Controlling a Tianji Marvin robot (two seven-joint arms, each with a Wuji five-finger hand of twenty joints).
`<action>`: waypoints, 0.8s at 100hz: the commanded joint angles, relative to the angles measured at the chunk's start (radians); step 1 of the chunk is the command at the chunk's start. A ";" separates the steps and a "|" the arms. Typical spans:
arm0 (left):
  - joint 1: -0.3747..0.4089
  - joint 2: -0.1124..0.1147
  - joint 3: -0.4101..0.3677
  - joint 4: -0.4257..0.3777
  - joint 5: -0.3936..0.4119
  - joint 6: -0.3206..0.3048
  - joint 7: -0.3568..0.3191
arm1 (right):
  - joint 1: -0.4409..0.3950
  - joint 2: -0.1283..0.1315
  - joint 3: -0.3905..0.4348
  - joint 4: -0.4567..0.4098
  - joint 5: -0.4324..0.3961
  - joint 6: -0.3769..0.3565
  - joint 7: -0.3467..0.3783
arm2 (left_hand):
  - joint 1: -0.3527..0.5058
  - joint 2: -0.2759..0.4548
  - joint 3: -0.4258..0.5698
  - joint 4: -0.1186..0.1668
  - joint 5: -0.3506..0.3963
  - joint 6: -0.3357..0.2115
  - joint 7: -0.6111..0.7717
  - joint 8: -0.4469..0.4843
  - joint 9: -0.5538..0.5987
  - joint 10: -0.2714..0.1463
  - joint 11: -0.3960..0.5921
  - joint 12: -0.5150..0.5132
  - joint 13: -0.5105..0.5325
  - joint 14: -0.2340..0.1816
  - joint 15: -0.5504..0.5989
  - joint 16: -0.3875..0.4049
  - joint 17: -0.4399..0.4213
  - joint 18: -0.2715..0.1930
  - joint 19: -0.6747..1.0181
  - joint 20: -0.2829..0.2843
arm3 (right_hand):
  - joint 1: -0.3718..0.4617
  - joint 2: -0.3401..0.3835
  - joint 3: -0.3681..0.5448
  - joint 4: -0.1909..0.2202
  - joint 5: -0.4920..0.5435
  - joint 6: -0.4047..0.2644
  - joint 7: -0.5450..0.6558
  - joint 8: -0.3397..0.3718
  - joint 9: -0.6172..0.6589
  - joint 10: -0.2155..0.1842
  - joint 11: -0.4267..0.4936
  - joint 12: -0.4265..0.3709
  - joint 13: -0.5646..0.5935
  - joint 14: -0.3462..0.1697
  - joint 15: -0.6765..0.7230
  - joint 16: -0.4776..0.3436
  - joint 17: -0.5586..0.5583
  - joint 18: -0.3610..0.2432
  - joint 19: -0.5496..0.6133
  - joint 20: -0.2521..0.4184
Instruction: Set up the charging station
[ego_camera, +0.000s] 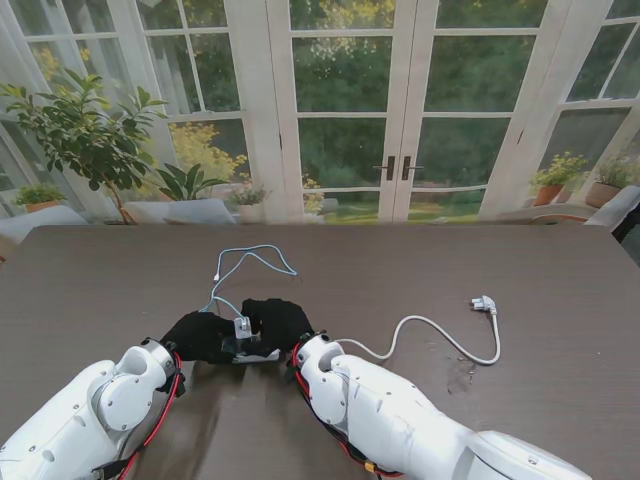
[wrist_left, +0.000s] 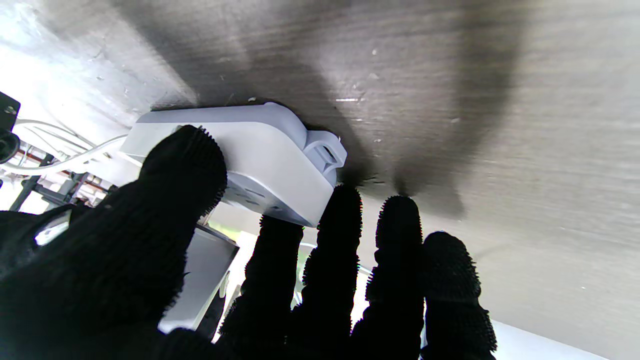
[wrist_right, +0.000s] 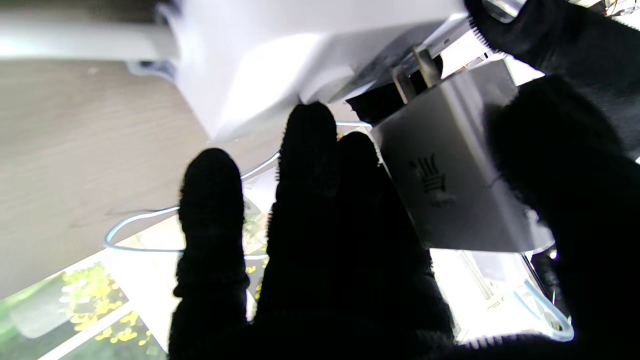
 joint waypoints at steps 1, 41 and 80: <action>0.019 0.000 0.006 0.019 0.002 0.003 -0.034 | -0.021 0.016 -0.005 0.002 -0.010 0.016 0.026 | 0.076 0.069 0.037 0.004 0.130 -0.036 0.154 0.019 0.040 0.004 0.017 0.018 0.043 0.010 0.026 0.000 0.006 -0.014 0.017 -0.006 | 0.102 0.121 0.185 0.052 0.150 -0.340 0.249 0.088 0.014 -0.030 0.013 0.006 0.055 0.085 0.014 -0.011 -0.006 -0.031 0.037 -0.002; 0.019 -0.001 0.008 0.021 -0.001 0.001 -0.036 | -0.016 0.017 -0.007 0.002 -0.018 0.018 0.018 | 0.071 0.078 0.032 0.005 0.128 -0.035 0.153 0.016 0.042 0.005 0.017 0.018 0.043 0.011 0.026 0.000 0.007 -0.016 0.018 -0.007 | 0.101 0.118 0.187 0.052 0.149 -0.337 0.248 0.088 0.017 -0.029 0.012 0.005 0.064 0.080 0.015 -0.010 0.000 -0.033 0.038 -0.004; 0.016 -0.003 0.016 0.028 -0.010 0.002 -0.030 | -0.027 0.050 0.016 -0.096 -0.027 0.069 0.023 | 0.061 0.084 0.032 0.005 0.131 -0.031 0.153 0.017 0.041 0.007 0.017 0.019 0.043 0.012 0.028 0.001 0.007 -0.016 0.019 -0.006 | 0.101 0.112 0.191 0.050 0.153 -0.336 0.250 0.087 0.032 -0.037 0.011 0.003 0.083 0.070 0.018 -0.009 0.012 -0.046 0.043 -0.005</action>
